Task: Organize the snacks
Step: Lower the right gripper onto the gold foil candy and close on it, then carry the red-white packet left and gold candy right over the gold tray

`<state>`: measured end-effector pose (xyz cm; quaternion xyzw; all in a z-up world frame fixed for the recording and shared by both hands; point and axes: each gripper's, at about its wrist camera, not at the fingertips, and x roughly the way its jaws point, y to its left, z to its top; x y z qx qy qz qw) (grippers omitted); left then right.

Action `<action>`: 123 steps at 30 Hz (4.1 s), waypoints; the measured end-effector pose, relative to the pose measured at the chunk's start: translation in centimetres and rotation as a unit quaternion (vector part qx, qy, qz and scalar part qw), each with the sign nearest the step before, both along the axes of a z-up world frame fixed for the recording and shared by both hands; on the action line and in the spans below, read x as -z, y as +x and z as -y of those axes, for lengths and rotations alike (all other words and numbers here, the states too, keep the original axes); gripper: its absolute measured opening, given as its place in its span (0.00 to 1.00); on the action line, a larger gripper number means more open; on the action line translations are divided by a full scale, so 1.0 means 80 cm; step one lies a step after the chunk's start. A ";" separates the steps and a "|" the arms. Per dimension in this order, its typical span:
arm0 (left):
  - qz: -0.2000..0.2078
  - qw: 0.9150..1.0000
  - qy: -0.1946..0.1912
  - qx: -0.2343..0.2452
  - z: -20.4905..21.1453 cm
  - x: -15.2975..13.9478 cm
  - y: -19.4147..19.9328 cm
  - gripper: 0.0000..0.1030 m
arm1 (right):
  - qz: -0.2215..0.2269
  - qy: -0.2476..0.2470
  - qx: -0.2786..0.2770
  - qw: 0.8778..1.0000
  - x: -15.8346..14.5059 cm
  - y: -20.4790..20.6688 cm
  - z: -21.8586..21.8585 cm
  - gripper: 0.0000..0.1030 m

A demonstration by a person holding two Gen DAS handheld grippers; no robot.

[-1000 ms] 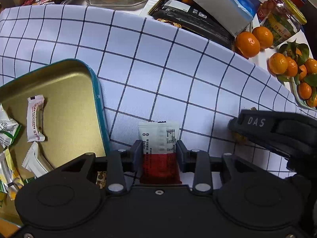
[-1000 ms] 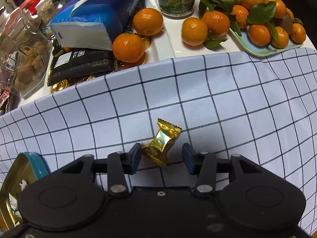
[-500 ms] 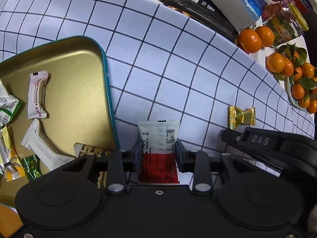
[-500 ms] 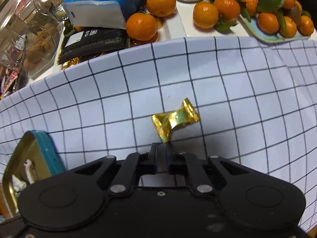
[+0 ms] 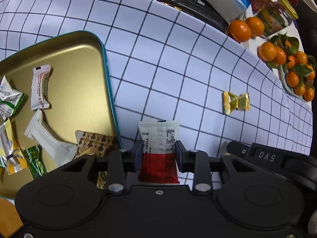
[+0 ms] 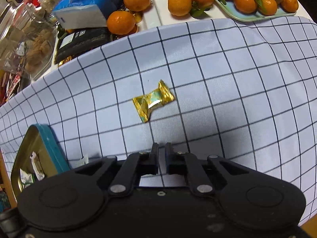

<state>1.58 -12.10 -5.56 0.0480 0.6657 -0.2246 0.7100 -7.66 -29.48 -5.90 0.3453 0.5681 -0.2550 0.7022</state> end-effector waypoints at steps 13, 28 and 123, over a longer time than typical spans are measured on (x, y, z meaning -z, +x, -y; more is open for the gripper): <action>0.014 1.000 0.015 0.016 -0.001 0.003 -0.014 0.41 | 0.048 -0.016 0.072 0.996 -0.017 -0.021 0.012 0.42; 0.021 0.999 0.027 0.025 0.011 0.011 -0.008 0.41 | 0.049 -0.009 0.065 0.997 -0.010 0.014 0.015 0.42; 0.119 0.970 0.101 -0.184 -0.252 -0.033 0.099 0.46 | 0.130 -0.079 -0.197 0.969 -0.054 0.130 -0.267 0.18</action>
